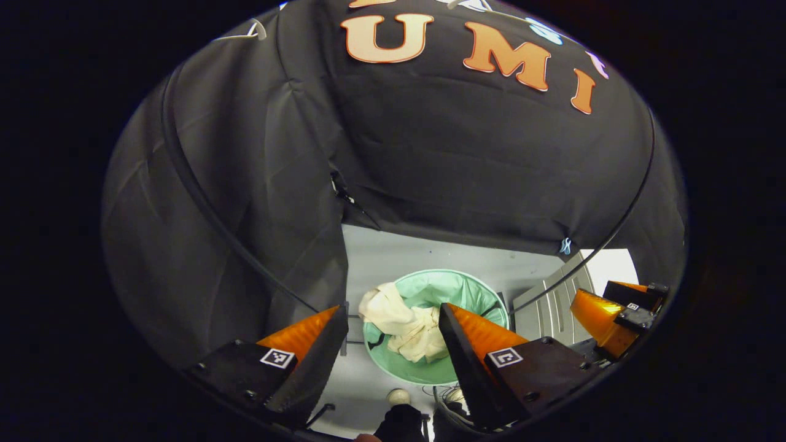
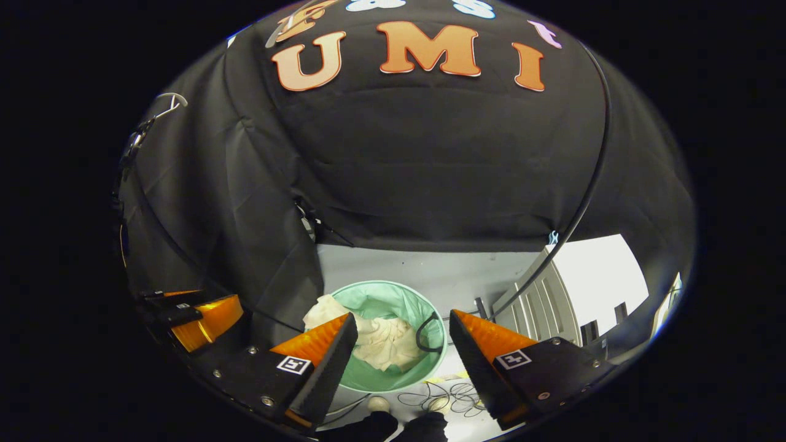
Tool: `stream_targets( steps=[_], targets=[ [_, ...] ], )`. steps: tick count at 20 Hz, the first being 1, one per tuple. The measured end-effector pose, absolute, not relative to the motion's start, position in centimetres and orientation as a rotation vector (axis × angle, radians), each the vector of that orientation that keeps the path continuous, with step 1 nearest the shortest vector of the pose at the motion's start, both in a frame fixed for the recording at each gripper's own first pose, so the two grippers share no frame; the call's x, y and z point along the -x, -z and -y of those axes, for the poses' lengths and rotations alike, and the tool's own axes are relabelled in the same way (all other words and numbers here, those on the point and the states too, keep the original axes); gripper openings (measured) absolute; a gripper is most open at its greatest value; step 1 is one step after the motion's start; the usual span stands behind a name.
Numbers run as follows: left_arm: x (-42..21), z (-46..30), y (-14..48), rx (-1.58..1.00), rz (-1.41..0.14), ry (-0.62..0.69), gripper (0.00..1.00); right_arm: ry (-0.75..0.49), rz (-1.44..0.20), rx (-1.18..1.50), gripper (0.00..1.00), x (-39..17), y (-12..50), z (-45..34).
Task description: Grasp the clothes on the hanger with both hands and then place them into the laundry hamper below.
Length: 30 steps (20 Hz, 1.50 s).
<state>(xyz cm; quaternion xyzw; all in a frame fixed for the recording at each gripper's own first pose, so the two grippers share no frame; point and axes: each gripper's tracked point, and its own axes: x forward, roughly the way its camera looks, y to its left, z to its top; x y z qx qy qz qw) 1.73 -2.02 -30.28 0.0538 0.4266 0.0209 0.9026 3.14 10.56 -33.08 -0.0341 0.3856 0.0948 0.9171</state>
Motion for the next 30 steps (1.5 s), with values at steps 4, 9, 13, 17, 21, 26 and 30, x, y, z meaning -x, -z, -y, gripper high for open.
stream_targets(
  steps=[4,9,13,17,21,26,30],
  targets=[
    [-0.4,1.1,29.1,-0.123,-0.857,-0.037,0.96,-0.223,-0.777,0.085,0.94,-2.0,31.3,-10.6],
    [0.3,0.0,25.8,-0.107,-0.812,-0.039,0.98,-0.210,-0.729,0.100,0.94,-1.4,27.5,-10.1],
    [0.0,0.1,21.3,-0.101,-0.729,-0.012,0.98,-0.206,-0.659,0.069,0.94,-0.8,23.0,-10.8],
    [-1.1,0.9,16.6,-0.088,-0.622,0.008,0.98,-0.227,-0.578,0.069,0.94,-0.8,18.3,-11.8],
    [-1.4,2.0,12.1,-0.065,-0.542,0.041,0.98,-0.246,-0.499,0.027,0.94,-1.2,13.0,-13.0],
    [-2.5,3.2,5.1,-0.053,-0.392,0.059,1.00,-0.247,-0.346,0.022,0.93,-2.0,6.0,-12.4],
    [-2.4,3.6,0.6,-0.048,-0.292,0.059,0.98,-0.252,-0.236,0.018,0.93,-2.2,1.3,-12.5]
  ],
)
